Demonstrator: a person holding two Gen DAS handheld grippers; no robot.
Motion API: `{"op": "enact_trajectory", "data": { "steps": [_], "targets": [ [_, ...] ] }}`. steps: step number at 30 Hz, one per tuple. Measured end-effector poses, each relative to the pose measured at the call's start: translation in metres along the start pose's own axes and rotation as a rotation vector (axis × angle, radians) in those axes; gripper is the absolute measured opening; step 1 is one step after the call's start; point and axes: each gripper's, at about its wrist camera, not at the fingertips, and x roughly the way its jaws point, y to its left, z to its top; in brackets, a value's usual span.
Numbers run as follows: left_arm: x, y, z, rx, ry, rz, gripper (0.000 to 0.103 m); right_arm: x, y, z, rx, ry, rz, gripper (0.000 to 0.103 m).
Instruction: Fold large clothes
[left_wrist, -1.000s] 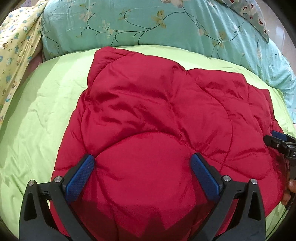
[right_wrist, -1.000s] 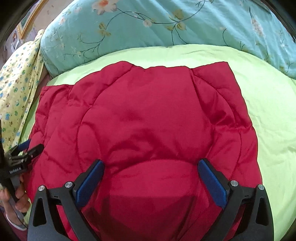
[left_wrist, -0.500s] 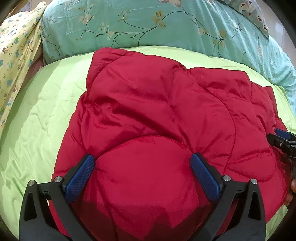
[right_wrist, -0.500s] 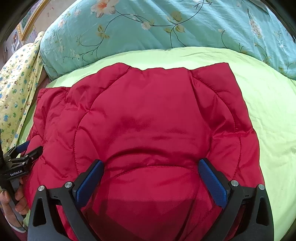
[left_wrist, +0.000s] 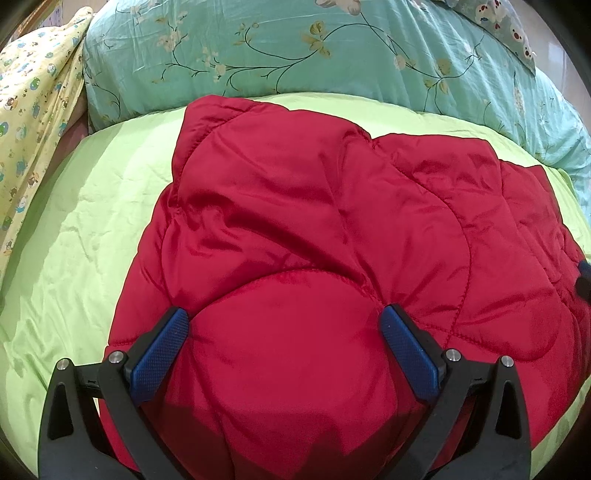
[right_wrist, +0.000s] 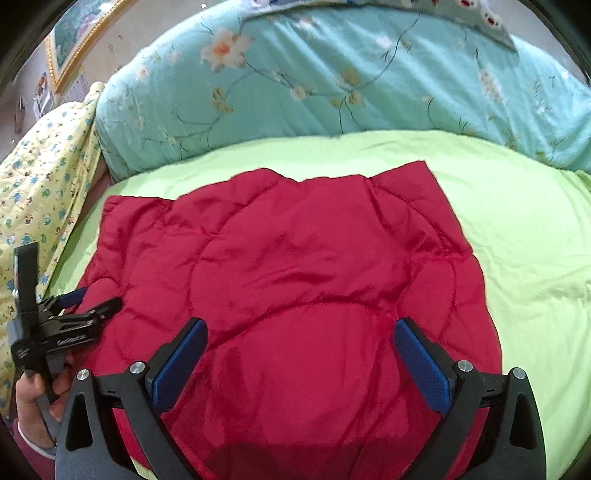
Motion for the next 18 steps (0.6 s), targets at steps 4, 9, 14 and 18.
{"op": "enact_trajectory", "data": {
  "steps": [4,9,14,18],
  "targets": [
    [-0.003,0.000,-0.001,-0.009,-0.001,0.005,0.103,0.029,0.005,-0.008,-0.062,0.075,-0.081,0.103],
    [-0.031,0.003,-0.009,-0.030,-0.007,-0.032,0.103,0.051,0.002,-0.002,-0.067,0.104,-0.114,0.103],
    [-0.026,-0.005,-0.022,0.008,0.026,-0.020,0.103,0.051,-0.003,-0.003,-0.061,0.105,-0.109,0.103],
    [-0.010,-0.003,-0.021,-0.013,0.045,-0.036,0.103,0.050,0.001,-0.005,-0.062,0.108,-0.110,0.103]
  ]
}}
